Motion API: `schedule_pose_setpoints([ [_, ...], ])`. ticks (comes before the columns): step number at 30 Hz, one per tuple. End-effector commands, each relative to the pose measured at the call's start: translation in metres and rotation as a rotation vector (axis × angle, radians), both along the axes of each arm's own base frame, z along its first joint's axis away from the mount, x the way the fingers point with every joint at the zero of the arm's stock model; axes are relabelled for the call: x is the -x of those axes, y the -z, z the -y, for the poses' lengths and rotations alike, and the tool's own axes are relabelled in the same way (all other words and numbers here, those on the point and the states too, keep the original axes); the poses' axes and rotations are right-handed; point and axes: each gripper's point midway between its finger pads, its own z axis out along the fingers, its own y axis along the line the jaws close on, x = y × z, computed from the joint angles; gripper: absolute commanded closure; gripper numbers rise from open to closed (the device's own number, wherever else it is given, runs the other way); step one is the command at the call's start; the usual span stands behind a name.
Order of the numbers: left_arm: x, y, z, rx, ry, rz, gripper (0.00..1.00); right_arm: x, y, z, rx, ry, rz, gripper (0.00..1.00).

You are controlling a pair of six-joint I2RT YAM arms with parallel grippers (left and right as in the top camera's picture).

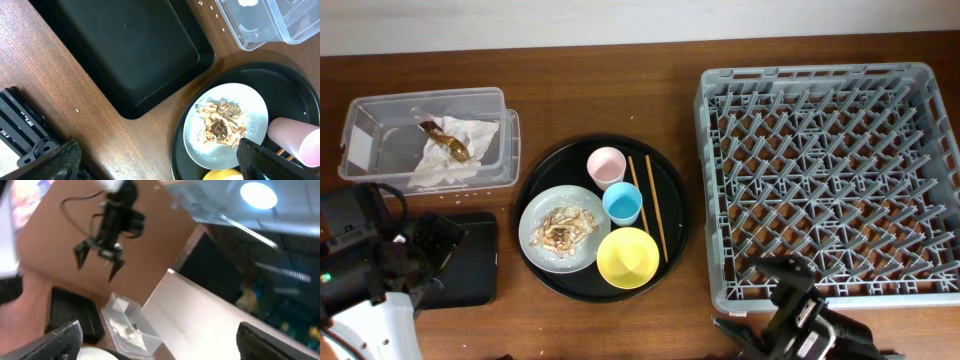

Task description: Sort waste into correct bins and load items into the dishwasher rack

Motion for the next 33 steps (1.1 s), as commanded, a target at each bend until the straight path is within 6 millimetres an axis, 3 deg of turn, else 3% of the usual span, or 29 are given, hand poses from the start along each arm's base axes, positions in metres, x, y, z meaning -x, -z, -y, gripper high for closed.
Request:
schedule_pose_setpoints([
  [1,0.0,0.0,0.0,0.01,-0.013,0.003,0.01,-0.008,-0.019,0.011,-0.167,-0.008,-0.175,0.01],
  [5,0.0,0.0,0.0,0.01,-0.013,0.003,0.01,-0.033,-0.04,0.016,-0.212,0.045,-0.445,0.01],
  [7,0.0,0.0,0.0,0.01,-0.013,0.003,0.01,-0.009,-0.064,-0.005,-0.044,-0.117,-0.436,0.01],
  [8,0.0,0.0,0.0,0.01,-0.013,0.003,0.01,0.032,-0.064,-0.02,0.2,-0.319,-0.338,0.01],
  [9,0.0,0.0,0.0,0.01,-0.013,0.003,0.01,0.046,-0.064,-0.022,0.283,-0.403,-0.373,0.01],
  [11,0.0,0.0,0.0,0.01,-0.013,0.003,0.01,0.025,-0.081,-0.02,0.133,-0.344,-0.479,0.01],
  [13,0.0,0.0,0.0,0.01,-0.013,0.003,0.01,-0.013,-0.098,-0.01,-0.132,-0.284,-0.736,0.01],
  [15,0.0,0.0,0.0,0.01,-0.013,0.003,0.01,-0.062,-0.076,-0.001,-0.299,-0.217,-1.03,0.01],
  [17,0.0,0.0,0.0,0.01,-0.013,0.003,0.01,-0.092,-0.053,-0.005,-0.324,-0.208,-1.182,0.01],
  [19,0.0,0.0,0.0,0.01,-0.013,0.003,0.01,-0.104,-0.042,-0.027,-0.294,-0.236,-1.242,0.01],
  [21,0.0,0.0,0.0,0.01,-0.013,0.003,0.01,-0.112,-0.037,-0.068,-0.186,-0.256,-1.259,0.01],
  [24,0.0,0.0,0.0,0.01,-0.013,0.003,0.01,-0.15,0.012,-0.115,0.05,0.054,-1.416,0.01],
  [25,0.0,0.0,0.0,0.01,-0.013,0.003,0.01,-0.158,0.027,-0.135,0.217,0.223,-1.469,0.01],
  [27,0.0,0.0,0.0,0.01,-0.013,0.003,0.01,-0.146,0.036,-0.17,0.484,0.297,-1.506,0.01],
  [29,0.0,0.0,0.0,0.01,-0.013,0.003,0.01,-0.121,0.04,-0.192,0.562,0.157,-1.577,0.01],
  [31,0.0,0.0,0.0,0.01,-0.013,0.003,0.01,-0.119,0.045,-0.19,0.579,0.164,-1.593,0.01],
  [33,0.0,0.0,0.0,0.01,-0.013,0.003,0.01,-0.146,0.056,-0.17,0.433,0.428,-1.676,0.01],
])
